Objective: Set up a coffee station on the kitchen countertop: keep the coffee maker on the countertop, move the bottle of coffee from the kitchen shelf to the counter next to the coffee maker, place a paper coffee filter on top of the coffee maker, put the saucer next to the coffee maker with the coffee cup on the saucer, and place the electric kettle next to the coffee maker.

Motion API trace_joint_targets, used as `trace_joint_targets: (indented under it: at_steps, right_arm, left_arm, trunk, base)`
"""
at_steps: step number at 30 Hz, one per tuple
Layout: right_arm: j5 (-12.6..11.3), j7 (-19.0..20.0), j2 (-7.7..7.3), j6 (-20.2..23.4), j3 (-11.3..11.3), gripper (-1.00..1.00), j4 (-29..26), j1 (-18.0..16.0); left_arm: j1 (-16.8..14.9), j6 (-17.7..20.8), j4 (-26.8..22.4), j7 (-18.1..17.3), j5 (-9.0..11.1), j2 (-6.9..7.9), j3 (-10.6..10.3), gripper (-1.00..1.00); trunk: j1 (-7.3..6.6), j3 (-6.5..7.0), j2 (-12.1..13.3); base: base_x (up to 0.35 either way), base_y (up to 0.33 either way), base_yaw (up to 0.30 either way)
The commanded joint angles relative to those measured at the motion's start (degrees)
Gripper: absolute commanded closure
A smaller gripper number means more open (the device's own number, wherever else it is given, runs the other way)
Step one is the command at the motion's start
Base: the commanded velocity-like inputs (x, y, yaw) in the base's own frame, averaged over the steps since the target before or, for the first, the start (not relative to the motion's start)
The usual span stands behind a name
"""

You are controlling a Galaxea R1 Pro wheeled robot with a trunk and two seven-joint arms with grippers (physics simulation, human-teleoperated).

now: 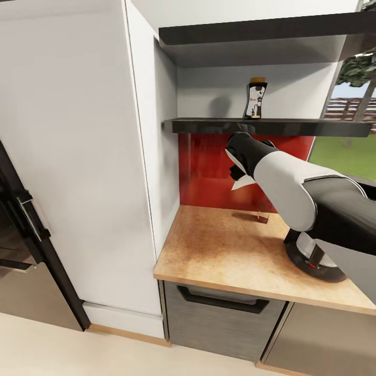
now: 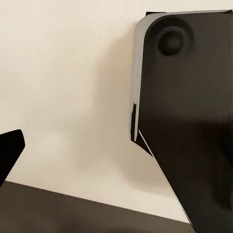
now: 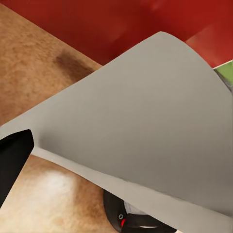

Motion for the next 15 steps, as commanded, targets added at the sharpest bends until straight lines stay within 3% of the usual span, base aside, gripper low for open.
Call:
trace_joint_targets:
  at_steps: [1, 7, 15]
  right_arm:
    - [-0.5, -0.2, 0.02, 0.2, 0.4, 1.0, 0.0, 0.0]
    - [-0.4, -0.2, 0.02, 0.3, 0.4, 1.0, 0.1, 0.0]
    - [-0.4, -0.2, 0.02, 0.2, 0.4, 1.0, 0.1, 0.0]
  left_arm:
    - [0.0, -0.1, -0.1, 0.0, 0.2, 0.0, 0.0, -1.0]
    - [-0.1, -0.1, -0.2, 0.0, 0.4, -0.57, 0.1, -1.0]
    - [-0.1, -0.1, -0.2, 0.0, 0.2, -0.89, 0.3, -1.0]
  trunk:
    - [0.04, -0.12, -0.1]
    - [0.04, -0.12, -0.1]
    - [0.04, -0.12, -0.1]
  base:
    - [0.0, 0.0, 0.0]
    - [0.0, 0.0, -0.012]
    - [0.0, 0.0, -0.261]
